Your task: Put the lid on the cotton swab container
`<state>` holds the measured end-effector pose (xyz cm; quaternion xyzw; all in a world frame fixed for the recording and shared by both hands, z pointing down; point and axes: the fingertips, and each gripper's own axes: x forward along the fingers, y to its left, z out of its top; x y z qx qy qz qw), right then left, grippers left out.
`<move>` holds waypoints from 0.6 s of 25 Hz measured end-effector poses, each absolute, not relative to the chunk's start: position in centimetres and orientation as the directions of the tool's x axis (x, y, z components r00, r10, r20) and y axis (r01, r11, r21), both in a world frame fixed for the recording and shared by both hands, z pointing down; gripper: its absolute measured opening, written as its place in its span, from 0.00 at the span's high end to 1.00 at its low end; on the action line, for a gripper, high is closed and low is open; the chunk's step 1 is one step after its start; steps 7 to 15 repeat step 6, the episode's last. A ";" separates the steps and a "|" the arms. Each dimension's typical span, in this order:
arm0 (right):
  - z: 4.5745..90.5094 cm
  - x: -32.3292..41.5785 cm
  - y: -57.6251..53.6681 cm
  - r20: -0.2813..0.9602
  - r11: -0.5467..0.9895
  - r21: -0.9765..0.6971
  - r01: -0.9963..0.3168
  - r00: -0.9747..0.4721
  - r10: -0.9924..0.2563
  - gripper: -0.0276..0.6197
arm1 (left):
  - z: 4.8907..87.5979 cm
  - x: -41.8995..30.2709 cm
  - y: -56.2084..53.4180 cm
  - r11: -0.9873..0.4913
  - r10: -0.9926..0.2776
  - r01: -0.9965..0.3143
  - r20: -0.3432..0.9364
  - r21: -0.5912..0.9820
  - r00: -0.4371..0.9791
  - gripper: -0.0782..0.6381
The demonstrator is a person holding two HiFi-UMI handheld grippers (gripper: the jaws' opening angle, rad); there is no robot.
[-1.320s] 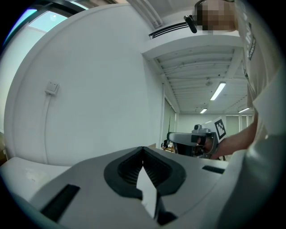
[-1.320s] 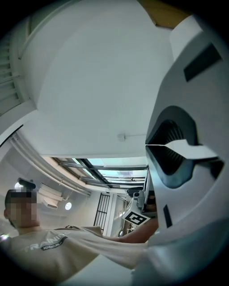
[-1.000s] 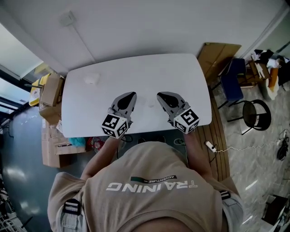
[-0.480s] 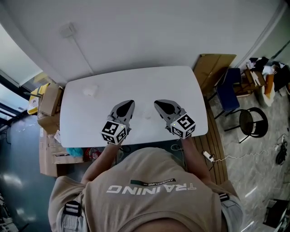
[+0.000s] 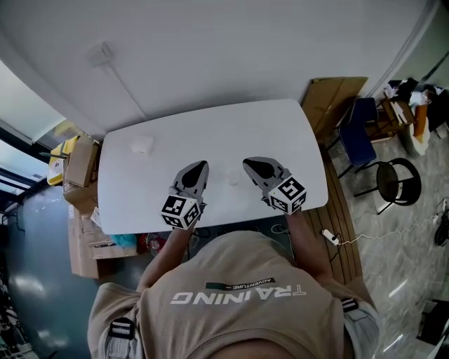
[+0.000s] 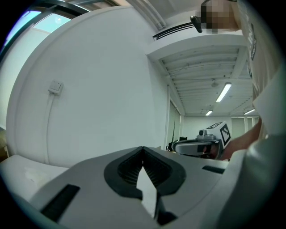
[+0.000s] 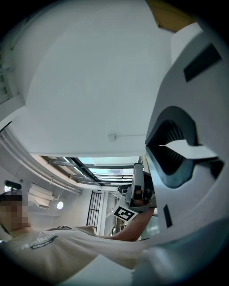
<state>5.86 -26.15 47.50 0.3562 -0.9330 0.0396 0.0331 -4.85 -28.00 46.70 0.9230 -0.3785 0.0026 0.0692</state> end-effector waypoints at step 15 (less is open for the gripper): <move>48.0 6.6 -26.8 0.098 0.735 -0.069 -0.674 -0.738 -0.668 0.93 | 47.6 -5.0 -28.3 -0.689 -0.706 -0.706 0.067 0.162 0.705 0.87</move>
